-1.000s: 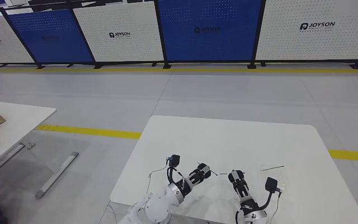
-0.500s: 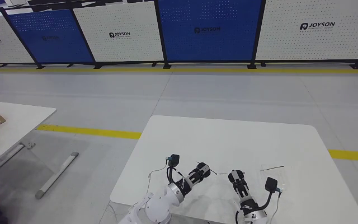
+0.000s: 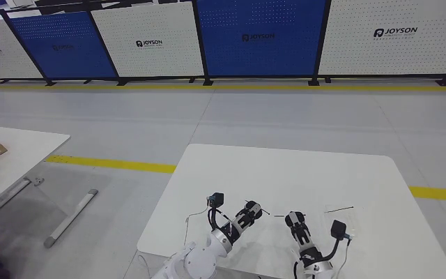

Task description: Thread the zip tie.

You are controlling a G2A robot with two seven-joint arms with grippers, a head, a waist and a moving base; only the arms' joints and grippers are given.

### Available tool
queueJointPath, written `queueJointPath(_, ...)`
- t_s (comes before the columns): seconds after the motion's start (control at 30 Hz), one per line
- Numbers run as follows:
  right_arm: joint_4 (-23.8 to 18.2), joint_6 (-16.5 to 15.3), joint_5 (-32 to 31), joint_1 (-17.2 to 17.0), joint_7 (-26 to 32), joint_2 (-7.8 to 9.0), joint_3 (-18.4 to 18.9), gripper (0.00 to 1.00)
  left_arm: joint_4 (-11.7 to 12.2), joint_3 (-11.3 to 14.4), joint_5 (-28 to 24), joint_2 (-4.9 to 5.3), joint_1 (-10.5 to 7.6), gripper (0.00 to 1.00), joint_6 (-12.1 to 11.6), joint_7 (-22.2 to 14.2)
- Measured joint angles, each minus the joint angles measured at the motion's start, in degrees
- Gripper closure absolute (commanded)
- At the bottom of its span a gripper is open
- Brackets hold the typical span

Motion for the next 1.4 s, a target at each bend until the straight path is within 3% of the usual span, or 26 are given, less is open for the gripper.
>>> queueJointPath(1.4, 2.14, 2.42, -0.69, 2.62, 1.38, -1.78, -1.68, 1.0, 0.0, 0.0, 0.0, 0.0, 0.0, 1.0, 0.0, 0.0)
